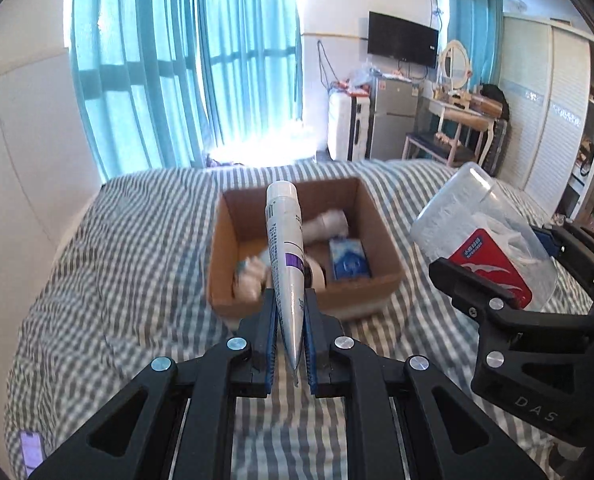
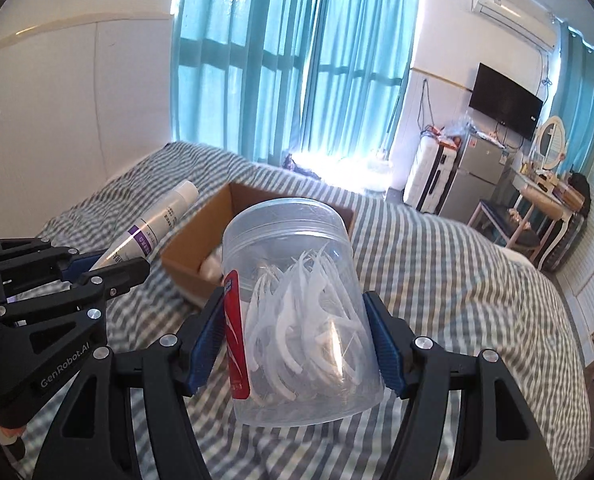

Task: Organize objects
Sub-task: 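Carry toothpaste tube and floss container over the box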

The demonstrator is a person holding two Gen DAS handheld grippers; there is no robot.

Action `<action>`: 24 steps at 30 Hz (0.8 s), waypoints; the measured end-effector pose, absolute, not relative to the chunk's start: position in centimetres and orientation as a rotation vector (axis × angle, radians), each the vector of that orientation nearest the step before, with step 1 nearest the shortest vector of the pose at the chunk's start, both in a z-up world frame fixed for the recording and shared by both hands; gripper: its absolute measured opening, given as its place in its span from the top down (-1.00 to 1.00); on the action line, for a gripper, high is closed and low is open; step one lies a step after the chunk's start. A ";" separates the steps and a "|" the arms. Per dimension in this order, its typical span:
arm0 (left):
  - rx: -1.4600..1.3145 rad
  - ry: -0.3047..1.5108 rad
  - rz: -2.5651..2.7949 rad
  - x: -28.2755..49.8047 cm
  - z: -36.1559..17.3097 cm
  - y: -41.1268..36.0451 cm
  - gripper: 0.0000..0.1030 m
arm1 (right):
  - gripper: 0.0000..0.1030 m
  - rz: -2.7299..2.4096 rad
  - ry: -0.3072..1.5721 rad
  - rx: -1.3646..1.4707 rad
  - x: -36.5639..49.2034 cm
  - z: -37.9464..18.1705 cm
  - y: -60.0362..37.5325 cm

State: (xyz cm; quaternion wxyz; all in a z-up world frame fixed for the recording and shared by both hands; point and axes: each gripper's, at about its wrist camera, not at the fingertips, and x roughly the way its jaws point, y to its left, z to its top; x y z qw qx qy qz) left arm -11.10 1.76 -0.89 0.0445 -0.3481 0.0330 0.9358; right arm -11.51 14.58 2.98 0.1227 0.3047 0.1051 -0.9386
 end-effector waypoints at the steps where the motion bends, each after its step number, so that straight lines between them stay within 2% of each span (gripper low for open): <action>1: -1.054 0.093 2.863 -12.0 -0.5 1.6 0.78 | -0.28 -2.742 0.303 0.886 -12.1 3.2 14.5; 11: -1.031 0.098 2.895 -19.5 -0.3 0.8 0.78 | -0.28 -2.791 0.229 0.883 -20.3 3.9 14.3; 24: -1.201 0.124 2.760 -27.9 -9.4 0.8 0.78 | -0.28 -2.795 0.277 0.963 -30.0 -3.1 12.3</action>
